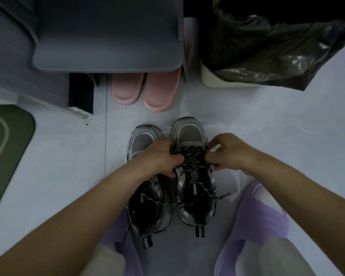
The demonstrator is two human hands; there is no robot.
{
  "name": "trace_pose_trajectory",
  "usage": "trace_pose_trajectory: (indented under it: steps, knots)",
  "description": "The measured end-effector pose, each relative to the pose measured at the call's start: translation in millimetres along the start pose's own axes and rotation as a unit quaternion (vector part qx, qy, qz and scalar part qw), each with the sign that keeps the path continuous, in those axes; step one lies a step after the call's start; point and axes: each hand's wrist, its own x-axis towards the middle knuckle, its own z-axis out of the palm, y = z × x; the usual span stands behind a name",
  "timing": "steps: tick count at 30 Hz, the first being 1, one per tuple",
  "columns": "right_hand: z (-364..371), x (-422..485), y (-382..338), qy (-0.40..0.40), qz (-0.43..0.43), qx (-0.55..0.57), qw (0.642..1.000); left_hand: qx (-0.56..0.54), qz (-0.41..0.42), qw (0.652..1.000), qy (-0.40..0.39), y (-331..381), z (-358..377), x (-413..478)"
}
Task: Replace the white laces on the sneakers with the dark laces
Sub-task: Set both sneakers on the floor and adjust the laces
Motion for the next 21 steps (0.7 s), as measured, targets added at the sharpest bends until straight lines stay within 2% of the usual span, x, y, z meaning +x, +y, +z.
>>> trace_pose_trajectory:
  steps: [4, 6, 10, 14, 17, 21]
  knots:
    - [-6, -3, 8, -0.026, 0.018, 0.074, 0.997, -0.028, -0.004, 1.0, -0.01, -6, -3, -2]
    - [-10, -4, 9, -0.04, 0.025, 0.076, 0.996, -0.035, -0.007, 0.999, -0.019, -6, -6, -3]
    - [-13, 4, 2, -0.003, 0.02, 0.0, 1.0, -0.062, -0.053, 0.996, -0.026, 6, -8, 1]
    - [-7, 14, -13, -0.017, 0.034, -0.097, 0.995, 0.036, -0.033, 0.999, 0.007, 12, 0, 9]
    - [0, 18, -23, -0.017, 0.029, -0.149, 0.988, 0.069, -0.03, 0.997, 0.006, 16, 2, 12]
    - [-7, 17, -19, -0.023, 0.009, -0.109, 0.994, 0.075, -0.03, 0.997, 0.015, 17, 4, 10]
